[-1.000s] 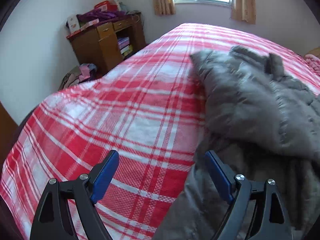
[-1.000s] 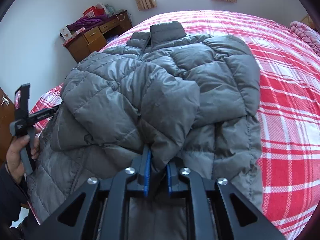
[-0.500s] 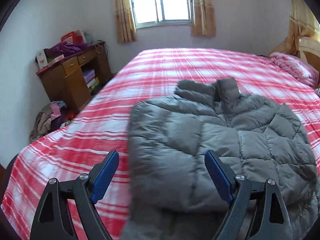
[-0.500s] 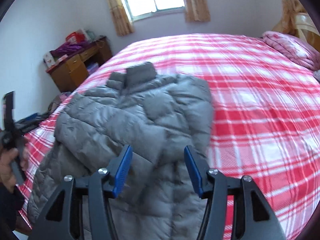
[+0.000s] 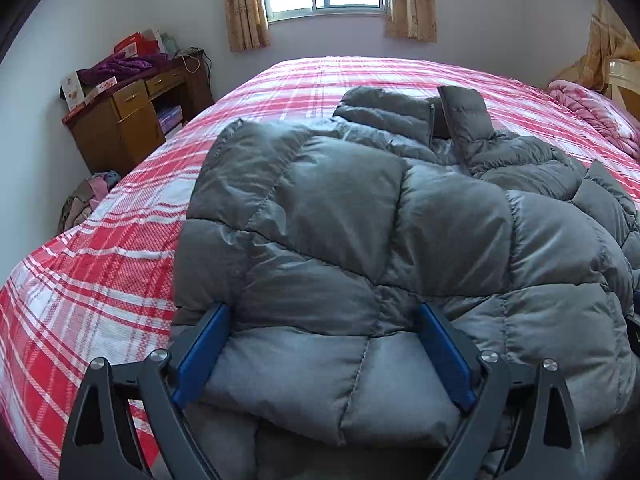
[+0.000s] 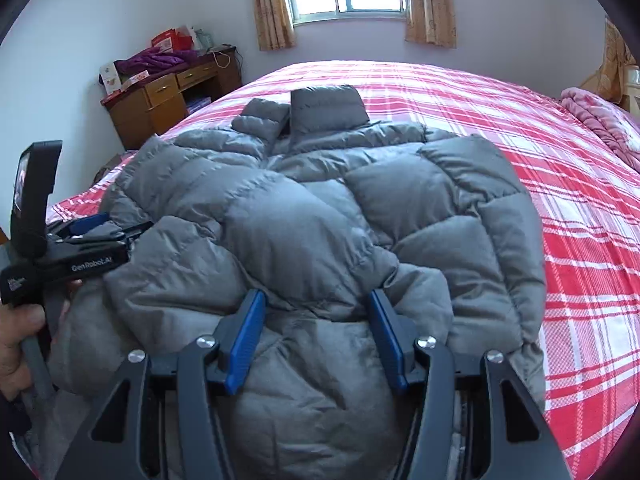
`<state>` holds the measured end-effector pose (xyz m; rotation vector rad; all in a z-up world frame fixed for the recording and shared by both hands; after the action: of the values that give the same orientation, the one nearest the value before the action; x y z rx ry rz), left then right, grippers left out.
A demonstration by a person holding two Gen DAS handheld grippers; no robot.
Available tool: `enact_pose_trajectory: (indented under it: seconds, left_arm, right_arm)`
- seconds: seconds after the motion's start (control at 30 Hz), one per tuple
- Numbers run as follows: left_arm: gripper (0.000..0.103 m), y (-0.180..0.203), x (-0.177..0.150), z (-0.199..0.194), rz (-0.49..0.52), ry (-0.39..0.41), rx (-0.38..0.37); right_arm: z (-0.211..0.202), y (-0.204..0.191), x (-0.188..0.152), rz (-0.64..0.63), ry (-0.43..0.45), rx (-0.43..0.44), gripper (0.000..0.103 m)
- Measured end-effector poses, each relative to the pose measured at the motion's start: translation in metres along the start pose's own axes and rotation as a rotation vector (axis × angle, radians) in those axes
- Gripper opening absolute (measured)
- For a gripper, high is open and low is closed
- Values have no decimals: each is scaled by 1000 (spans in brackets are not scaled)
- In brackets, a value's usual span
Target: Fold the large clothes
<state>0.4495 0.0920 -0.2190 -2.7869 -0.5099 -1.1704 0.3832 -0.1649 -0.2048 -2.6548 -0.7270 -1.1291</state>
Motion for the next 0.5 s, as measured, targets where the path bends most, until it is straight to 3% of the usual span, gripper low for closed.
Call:
enact_pose_trajectory:
  seconds: [0.5]
  left_arm:
    - [96, 0, -4, 10, 3, -32, 9]
  right_arm:
    - [10, -1, -10, 3, -20, -24, 57]
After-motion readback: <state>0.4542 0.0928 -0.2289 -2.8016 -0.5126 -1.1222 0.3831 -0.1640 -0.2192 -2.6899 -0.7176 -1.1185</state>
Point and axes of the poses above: each gripper's, at about its wrist camera, not at the fingertips, and z roughly the way its jaws point, y to its right, x to its top, the point moved 5 cm from there along z, roughly the way its jaws point, and after that the axes turned 11 degrees about -z, right-handed, at the moved point
